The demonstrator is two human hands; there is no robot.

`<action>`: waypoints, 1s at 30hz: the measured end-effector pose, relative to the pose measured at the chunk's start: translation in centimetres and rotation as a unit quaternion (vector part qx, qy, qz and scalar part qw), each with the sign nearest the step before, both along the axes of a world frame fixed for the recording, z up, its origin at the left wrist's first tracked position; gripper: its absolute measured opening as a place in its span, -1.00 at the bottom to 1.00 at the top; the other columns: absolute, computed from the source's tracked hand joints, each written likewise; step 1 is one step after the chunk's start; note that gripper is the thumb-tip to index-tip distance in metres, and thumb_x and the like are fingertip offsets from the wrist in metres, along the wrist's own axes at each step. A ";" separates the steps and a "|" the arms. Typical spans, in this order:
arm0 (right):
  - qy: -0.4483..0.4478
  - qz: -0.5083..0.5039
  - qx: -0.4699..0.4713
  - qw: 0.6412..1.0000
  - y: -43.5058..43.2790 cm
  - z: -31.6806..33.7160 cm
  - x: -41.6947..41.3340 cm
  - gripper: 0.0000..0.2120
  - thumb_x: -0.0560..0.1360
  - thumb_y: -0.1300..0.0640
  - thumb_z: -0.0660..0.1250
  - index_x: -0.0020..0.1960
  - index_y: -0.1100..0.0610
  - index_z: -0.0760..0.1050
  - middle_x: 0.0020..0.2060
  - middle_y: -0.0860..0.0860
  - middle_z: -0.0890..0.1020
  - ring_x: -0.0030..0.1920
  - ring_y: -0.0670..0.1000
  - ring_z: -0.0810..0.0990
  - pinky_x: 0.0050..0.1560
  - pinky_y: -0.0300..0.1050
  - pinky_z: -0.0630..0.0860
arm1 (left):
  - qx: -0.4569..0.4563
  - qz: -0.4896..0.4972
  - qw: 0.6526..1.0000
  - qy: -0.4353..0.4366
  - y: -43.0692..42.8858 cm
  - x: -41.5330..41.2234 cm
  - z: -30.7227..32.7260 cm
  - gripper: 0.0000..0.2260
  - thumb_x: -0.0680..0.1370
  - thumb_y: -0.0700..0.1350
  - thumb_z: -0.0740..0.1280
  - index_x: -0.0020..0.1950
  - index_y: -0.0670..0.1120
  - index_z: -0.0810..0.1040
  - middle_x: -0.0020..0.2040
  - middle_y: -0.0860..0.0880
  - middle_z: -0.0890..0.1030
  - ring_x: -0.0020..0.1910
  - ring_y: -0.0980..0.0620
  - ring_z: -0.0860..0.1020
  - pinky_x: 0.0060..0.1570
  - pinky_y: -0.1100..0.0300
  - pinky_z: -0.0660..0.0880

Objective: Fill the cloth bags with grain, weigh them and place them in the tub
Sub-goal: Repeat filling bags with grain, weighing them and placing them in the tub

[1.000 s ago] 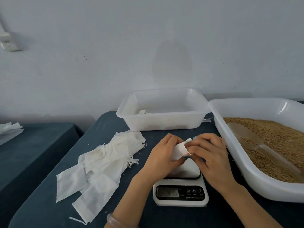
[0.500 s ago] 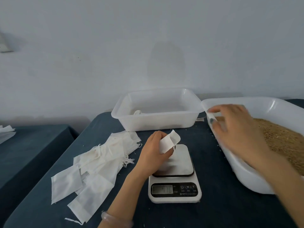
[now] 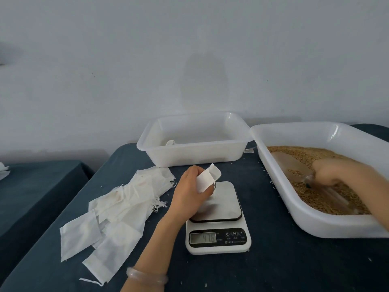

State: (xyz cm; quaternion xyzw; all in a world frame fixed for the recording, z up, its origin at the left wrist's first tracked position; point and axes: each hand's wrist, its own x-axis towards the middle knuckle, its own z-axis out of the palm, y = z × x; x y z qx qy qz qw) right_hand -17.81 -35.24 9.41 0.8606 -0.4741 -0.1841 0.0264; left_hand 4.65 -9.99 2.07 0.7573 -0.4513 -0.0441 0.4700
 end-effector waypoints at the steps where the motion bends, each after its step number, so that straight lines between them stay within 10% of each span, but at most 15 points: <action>1: -0.009 -0.003 0.010 1.000 0.0 0.0 0.1 -0.68 0.63 -0.12 0.17 -0.13 0.10 0.45 -0.20 -0.04 0.56 -0.24 -0.10 0.53 -0.31 -0.28 0.42 | 0.000 0.001 1.000 0.000 0.0 0.0 0.0 -0.77 0.47 -0.03 0.43 -0.05 0.15 0.40 0.00 0.18 0.54 0.01 0.17 0.49 -0.11 0.23 0.37; 6: -0.180 -0.071 0.128 0.973 0.0 0.1 0.4 -0.61 0.61 -0.11 0.20 -0.11 0.23 0.47 -0.32 0.06 0.63 -0.44 -0.03 0.59 -0.48 -0.25 0.45 | 0.000 0.002 1.000 -0.003 0.0 0.0 0.0 -0.77 0.47 -0.05 0.44 -0.06 0.14 0.39 -0.01 0.16 0.54 0.00 0.14 0.49 -0.12 0.21 0.37; 13: -0.282 -0.128 0.009 0.951 -1.4 0.3 2.3 -0.59 0.63 0.23 0.13 0.42 0.38 0.21 0.08 0.23 0.54 -0.08 0.11 0.52 -0.21 -0.11 0.43 | 0.007 0.006 1.000 -0.005 0.0 0.1 -0.1 -0.78 0.47 -0.04 0.44 -0.05 0.11 0.41 -0.03 0.17 0.54 0.00 0.16 0.48 -0.13 0.23 0.35; 19: -0.157 -0.006 -0.025 0.987 -2.0 -2.0 2.9 -0.72 0.58 0.30 0.15 0.25 0.20 0.48 0.07 0.08 0.56 -0.02 0.02 0.60 0.02 -0.11 0.57 | 0.009 0.006 1.000 -0.006 -0.1 0.1 -0.2 -0.77 0.47 -0.05 0.45 -0.04 0.13 0.41 -0.02 0.18 0.55 0.00 0.17 0.49 -0.13 0.25 0.35; 22: -0.192 0.030 0.032 0.980 -1.7 -2.2 3.2 -0.74 0.64 0.24 0.10 0.03 0.07 0.56 0.01 0.00 0.58 -0.16 -0.08 0.56 -0.18 -0.22 0.48 | 0.009 -0.002 1.000 -0.006 -0.1 0.1 -0.4 -0.78 0.47 -0.04 0.45 -0.03 0.13 0.42 -0.01 0.17 0.56 0.01 0.17 0.49 -0.11 0.25 0.37; 26: -0.339 -0.090 0.176 0.920 -2.2 -1.8 3.2 -0.77 0.66 0.11 0.14 -0.12 0.16 0.45 -0.33 0.05 0.55 -0.58 -0.11 0.44 -0.57 -0.28 0.33 | 0.015 -0.005 1.000 -0.010 -0.1 0.1 -0.4 -0.76 0.48 -0.04 0.45 -0.03 0.17 0.41 -0.01 0.19 0.54 0.01 0.23 0.47 -0.12 0.30 0.35; 30: -0.392 -0.175 0.270 0.862 -3.1 -1.2 2.3 -0.76 0.64 0.06 0.19 0.07 0.23 0.48 -0.18 0.10 0.61 -0.46 -0.07 0.40 -0.50 -0.24 0.29 | 0.016 0.008 1.000 -0.004 0.0 0.1 -0.2 -0.76 0.48 -0.04 0.44 -0.06 0.19 0.38 -0.04 0.20 0.54 -0.02 0.30 0.47 -0.16 0.32 0.35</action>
